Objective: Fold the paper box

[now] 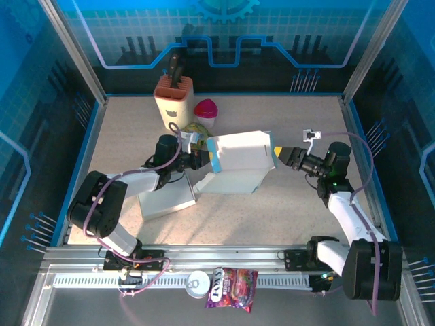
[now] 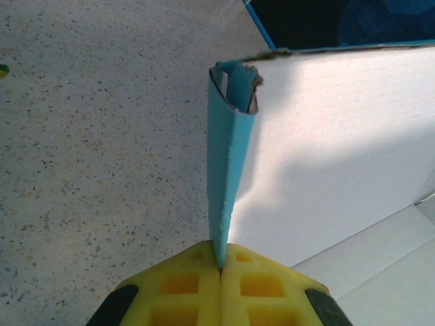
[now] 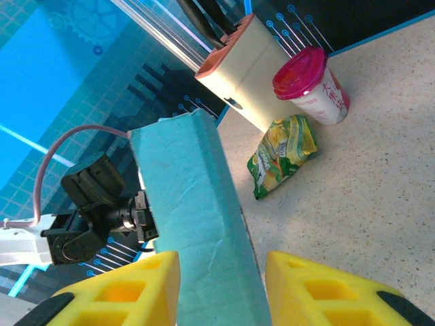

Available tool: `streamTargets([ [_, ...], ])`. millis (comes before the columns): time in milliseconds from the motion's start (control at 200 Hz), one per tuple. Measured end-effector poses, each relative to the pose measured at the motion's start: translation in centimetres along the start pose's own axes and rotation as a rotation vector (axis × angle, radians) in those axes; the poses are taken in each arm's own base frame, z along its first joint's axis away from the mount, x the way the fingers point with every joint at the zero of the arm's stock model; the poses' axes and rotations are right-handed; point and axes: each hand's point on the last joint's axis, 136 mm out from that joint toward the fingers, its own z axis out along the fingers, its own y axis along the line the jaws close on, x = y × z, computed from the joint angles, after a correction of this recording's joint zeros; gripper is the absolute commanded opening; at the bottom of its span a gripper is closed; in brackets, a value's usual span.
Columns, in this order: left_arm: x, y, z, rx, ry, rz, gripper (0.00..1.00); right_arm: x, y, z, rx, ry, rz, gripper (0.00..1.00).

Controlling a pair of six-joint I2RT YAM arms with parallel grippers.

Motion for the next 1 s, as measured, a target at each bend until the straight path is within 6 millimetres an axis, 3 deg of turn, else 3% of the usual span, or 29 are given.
streamTargets([
  [405, 0.0, 0.1, 0.3, 0.005, 0.007, -0.017, 0.00, 1.4, -0.5, 0.9, 0.000, 0.053, 0.004, 0.36],
  [620, 0.0, 0.2, 0.3, 0.002, 0.009, -0.020, 0.00, 1.6, 0.4, 1.8, 0.006, 0.088, -0.045, 0.33],
  [1000, -0.2, 0.6, 0.2, -0.006, 0.003, -0.024, 0.00, 2.2, -0.8, 2.7, 0.162, 0.128, -0.120, 0.27],
])
